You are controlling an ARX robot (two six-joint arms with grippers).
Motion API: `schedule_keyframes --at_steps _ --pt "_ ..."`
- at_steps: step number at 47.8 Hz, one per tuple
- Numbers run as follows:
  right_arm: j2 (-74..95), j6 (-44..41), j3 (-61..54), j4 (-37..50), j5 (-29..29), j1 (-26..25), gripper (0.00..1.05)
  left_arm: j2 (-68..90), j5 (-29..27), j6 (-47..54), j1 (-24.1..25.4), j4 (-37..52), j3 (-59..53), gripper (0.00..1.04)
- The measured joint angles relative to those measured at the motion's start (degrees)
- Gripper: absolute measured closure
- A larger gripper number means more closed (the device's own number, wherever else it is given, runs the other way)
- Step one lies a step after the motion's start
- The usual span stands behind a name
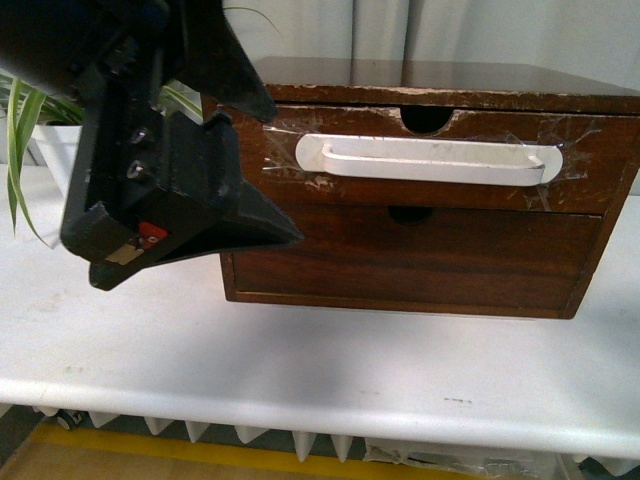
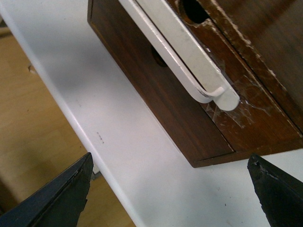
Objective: Open drawer
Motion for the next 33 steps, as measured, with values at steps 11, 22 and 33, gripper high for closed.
schedule_keyframes --at_steps 11,22,33 --pt "5.3 -4.7 3.3 -1.7 2.0 2.2 0.09 6.4 1.5 3.9 -2.1 -6.1 8.2 0.06" --pt "8.5 -5.9 4.9 -1.3 3.0 3.9 0.09 11.6 2.3 4.6 -3.0 -8.5 15.6 0.06" --pt "12.8 -6.1 7.8 0.2 3.4 5.7 0.09 18.2 3.8 4.7 -3.2 -10.3 21.7 0.06"
